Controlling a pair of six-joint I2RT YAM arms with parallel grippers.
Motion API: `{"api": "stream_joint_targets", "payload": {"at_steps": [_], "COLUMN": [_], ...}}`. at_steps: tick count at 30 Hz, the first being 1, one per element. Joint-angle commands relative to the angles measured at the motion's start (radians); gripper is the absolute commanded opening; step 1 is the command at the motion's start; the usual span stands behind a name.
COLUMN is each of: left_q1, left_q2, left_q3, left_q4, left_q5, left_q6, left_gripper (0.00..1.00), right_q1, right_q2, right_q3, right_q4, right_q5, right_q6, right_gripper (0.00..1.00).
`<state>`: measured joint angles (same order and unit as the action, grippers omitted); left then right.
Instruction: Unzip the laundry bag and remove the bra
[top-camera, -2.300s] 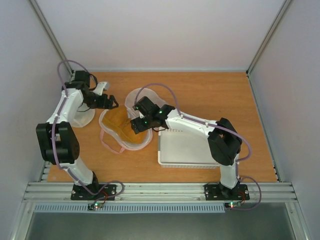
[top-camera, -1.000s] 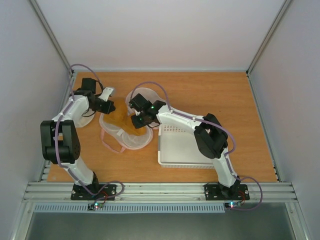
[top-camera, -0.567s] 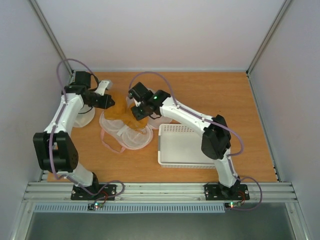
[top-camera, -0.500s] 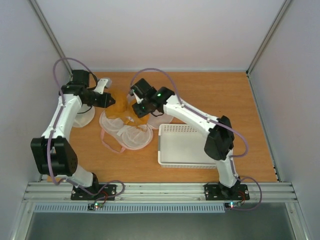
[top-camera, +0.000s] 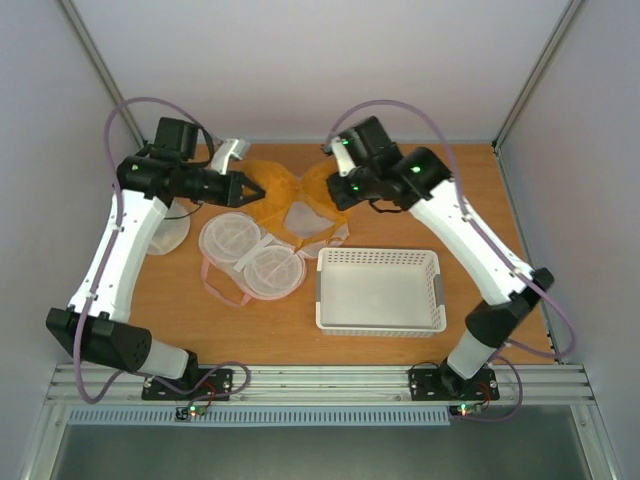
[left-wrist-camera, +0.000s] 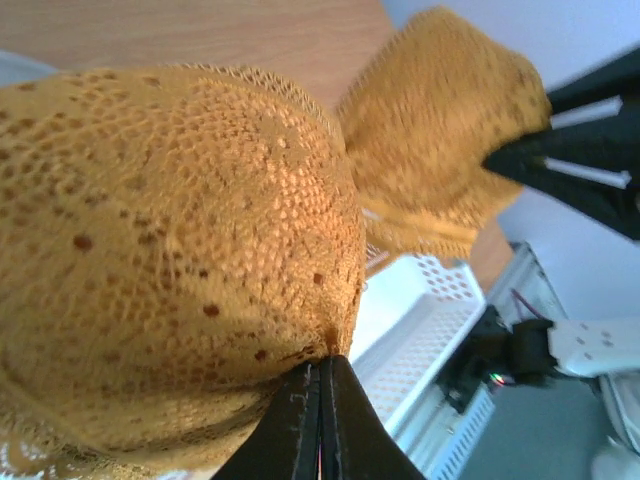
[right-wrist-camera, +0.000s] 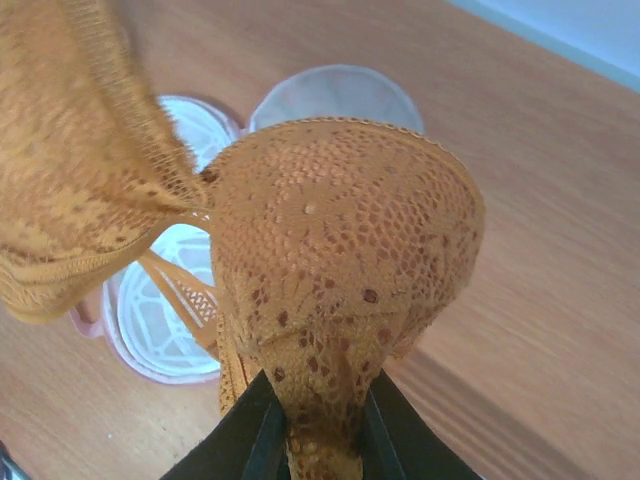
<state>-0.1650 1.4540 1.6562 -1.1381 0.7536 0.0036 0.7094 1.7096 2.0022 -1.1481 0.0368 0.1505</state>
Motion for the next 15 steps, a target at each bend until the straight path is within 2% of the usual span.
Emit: {"api": "stream_joint_targets", "payload": {"at_steps": [1, 5, 9, 15], "left_q1": [-0.130, -0.281, -0.424, -0.511], "left_q2": [-0.035, -0.023, 0.040, 0.112], "left_q3": [0.005, -0.063, -0.060, -0.093], "left_q4": [-0.025, 0.062, 0.109, 0.180], "left_q5": [0.067, 0.074, 0.044, 0.028], "left_q6": [-0.118, -0.225, -0.250, -0.263], "left_gripper": [0.01, 0.01, 0.01, 0.00], "right_q1": [-0.036, -0.056, -0.080, -0.109], "right_q2": [-0.146, -0.260, -0.313, -0.329], "right_q3": [-0.063, -0.199, -0.329, -0.480], "right_q4": [-0.093, -0.133, -0.175, -0.194], "right_q5": [0.037, 0.078, 0.121, 0.110], "right_q6": [0.054, 0.105, 0.128, 0.130], "right_gripper": [0.16, 0.16, 0.16, 0.17]}}
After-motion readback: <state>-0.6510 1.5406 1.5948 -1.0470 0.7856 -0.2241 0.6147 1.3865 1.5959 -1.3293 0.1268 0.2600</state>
